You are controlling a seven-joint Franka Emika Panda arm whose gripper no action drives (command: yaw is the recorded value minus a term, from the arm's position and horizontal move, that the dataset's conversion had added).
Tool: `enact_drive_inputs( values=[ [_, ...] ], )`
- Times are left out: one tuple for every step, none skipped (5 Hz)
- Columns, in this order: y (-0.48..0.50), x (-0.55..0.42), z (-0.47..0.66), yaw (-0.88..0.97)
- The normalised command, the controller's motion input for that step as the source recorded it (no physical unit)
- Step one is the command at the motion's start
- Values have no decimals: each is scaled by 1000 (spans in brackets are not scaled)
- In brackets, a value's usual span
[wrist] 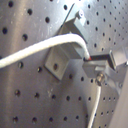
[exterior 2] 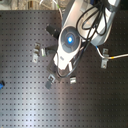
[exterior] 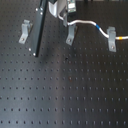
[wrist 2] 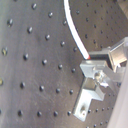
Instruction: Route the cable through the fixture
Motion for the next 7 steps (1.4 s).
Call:
enact_drive_inputs(
  values=[
    [156, 150, 20, 640],
    [58, 176, 64, 771],
    [-2, 69, 182, 871],
    [-96, -132, 203, 897],
    [-127, -198, 166, 831],
    [-127, -241, 117, 800],
    [-175, 105, 18, 660]
  ],
)
